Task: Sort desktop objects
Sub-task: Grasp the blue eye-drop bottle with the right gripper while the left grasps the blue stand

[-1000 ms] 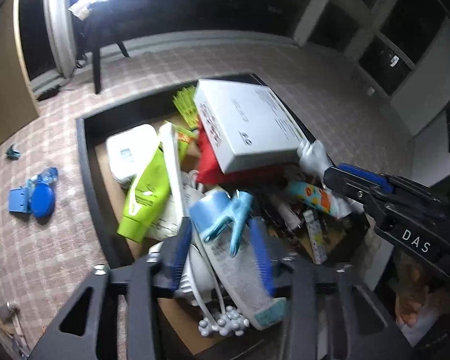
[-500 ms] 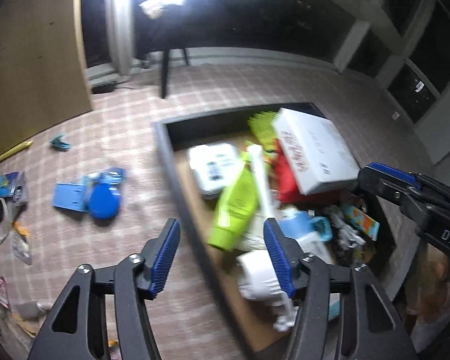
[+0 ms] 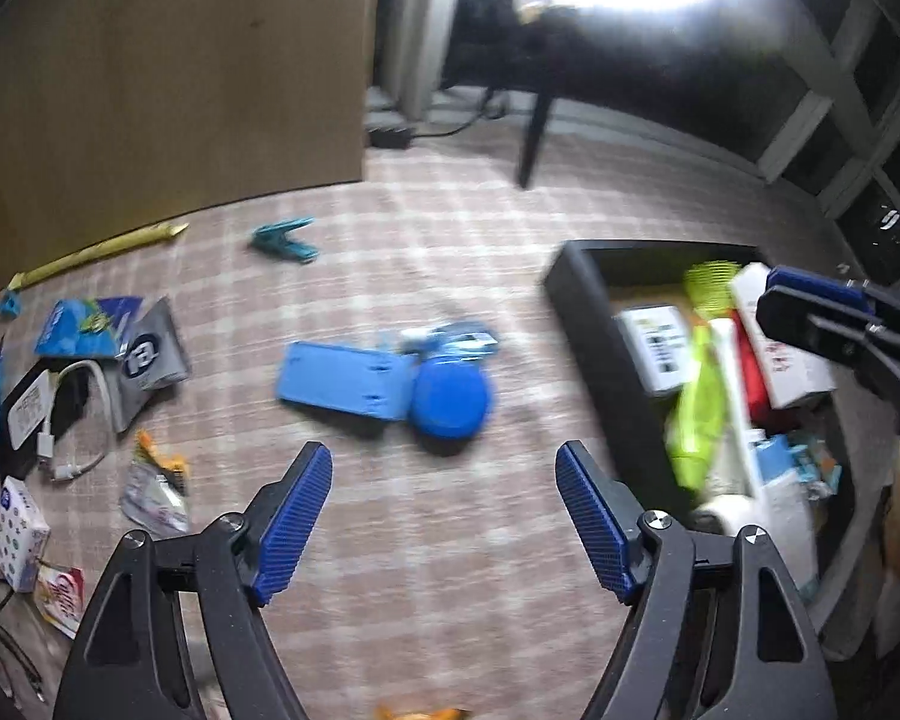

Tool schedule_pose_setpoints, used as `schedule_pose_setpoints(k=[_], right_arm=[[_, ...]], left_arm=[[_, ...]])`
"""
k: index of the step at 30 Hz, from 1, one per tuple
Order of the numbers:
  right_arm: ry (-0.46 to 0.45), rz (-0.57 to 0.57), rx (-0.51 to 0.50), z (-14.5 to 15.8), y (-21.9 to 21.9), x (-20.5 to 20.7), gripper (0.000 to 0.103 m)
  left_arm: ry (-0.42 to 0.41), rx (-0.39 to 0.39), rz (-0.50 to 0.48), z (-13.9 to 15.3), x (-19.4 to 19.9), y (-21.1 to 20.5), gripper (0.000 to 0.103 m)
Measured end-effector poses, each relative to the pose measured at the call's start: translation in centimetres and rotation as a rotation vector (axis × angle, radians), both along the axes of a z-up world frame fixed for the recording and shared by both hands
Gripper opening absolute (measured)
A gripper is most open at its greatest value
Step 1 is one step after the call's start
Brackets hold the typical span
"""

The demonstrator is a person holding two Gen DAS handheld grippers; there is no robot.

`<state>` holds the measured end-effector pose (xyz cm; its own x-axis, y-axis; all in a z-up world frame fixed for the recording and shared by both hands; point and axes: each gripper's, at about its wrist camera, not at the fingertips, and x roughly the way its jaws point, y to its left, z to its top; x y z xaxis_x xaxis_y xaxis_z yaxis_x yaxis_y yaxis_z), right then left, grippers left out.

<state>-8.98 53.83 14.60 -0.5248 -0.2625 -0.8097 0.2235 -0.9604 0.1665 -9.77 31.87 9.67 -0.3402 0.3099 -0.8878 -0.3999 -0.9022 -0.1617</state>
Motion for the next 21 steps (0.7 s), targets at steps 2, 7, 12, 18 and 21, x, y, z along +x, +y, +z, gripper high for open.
schedule_pose_setpoints(k=[2, 7, 12, 18, 21], right_arm=[[-0.019, 0.036, 0.022, -0.7, -1.4, -1.5, 0.041], [-0.080, 0.122, 0.069, -2.9, -4.5, -5.2, 0.041], [-0.145, 0.198, 0.132, -5.4, -6.8, -7.7, 0.041], [-0.211, 0.247, 0.175, -8.1, -7.9, -10.5, 0.041], [-0.246, 0.269, 0.180, -9.3, -8.3, -11.3, 0.041]], left_arm=[[-0.011, -0.006, 0.008, -0.8, -0.7, -0.8, 0.075], [-0.035, -0.024, 0.019, -2.5, -2.7, -1.7, 0.075], [-0.046, -0.041, 0.007, -3.5, -4.3, -1.4, 0.075], [-0.052, -0.074, -0.034, -5.0, -5.7, -0.4, 0.075], [-0.061, -0.092, -0.035, -5.9, -6.5, -0.3, 0.076]])
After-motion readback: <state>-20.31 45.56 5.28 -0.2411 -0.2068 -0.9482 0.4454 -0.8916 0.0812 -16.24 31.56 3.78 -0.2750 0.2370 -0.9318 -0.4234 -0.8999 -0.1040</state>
